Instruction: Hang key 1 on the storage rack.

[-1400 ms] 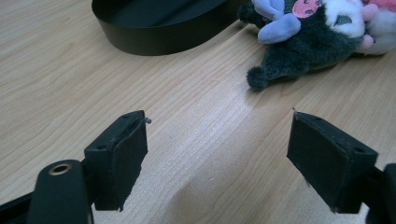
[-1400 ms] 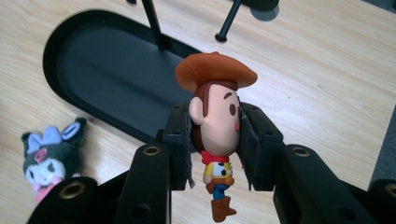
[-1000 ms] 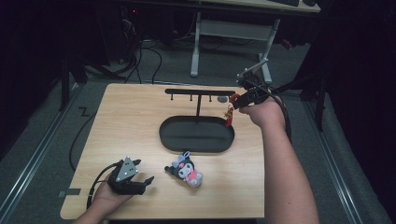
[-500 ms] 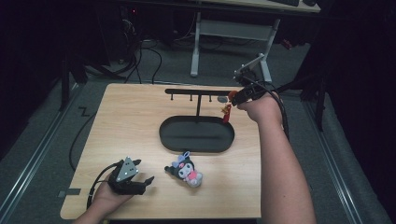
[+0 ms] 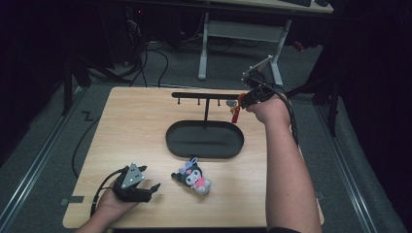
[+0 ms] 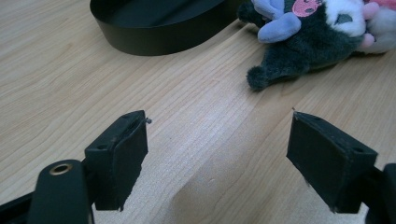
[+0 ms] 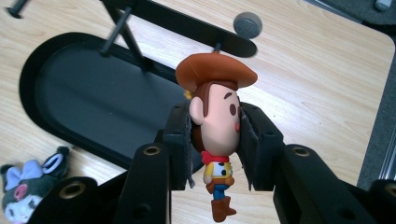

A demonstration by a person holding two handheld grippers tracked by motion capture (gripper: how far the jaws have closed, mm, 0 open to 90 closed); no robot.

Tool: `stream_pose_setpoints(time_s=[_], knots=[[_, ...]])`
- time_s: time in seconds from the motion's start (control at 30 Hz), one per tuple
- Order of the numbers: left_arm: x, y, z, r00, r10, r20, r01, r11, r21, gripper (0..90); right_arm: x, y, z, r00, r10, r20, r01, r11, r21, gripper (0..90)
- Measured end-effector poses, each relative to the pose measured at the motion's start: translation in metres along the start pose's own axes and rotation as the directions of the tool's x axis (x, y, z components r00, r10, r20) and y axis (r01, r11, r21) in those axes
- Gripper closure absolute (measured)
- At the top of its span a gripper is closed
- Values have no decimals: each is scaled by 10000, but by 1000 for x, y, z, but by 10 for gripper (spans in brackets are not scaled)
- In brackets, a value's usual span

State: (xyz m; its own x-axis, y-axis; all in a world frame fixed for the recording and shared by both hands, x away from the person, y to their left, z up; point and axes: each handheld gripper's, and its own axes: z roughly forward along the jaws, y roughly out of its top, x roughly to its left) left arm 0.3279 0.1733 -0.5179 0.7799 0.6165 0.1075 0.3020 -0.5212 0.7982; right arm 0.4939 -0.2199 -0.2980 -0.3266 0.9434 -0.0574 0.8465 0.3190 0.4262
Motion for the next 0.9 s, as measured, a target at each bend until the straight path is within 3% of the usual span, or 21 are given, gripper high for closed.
stream_pose_setpoints(time_s=[0.23, 0.47, 0.63, 0.8, 0.83, 0.9], knots=[[-1, 0, 0, 10000, 29, -6, -29, 10000, -26, 208, -17, -22, 25, 9979, 635, 97, -638, 9973, 359, 665], [-1, 1, 1, 10000, 63, -46, -63, 10000, 19, 208, -18, -41, 64, 9967, 757, -286, -739, 9956, 582, 653], [-1, 2, 2, 10000, 10, -26, -9, 10000, 73, 208, -18, -52, 77, 9922, 1019, -720, -981, 9937, 541, 475], [-3, 3, 2, 10000, 22, 27, -22, 10000, 92, 220, -19, -73, 75, 9892, 1179, -873, -1181, 9930, 29, 403], [-4, 4, 2, 10000, 54, 36, -55, 9999, 105, 223, -16, -90, 74, 9893, 1135, -915, -1181, 9919, -473, 381], [-5, 4, 2, 10000, 49, 55, -50, 9999, 101, 227, -12, -104, 74, 9925, 908, -824, -980, 9912, -889, 370]])
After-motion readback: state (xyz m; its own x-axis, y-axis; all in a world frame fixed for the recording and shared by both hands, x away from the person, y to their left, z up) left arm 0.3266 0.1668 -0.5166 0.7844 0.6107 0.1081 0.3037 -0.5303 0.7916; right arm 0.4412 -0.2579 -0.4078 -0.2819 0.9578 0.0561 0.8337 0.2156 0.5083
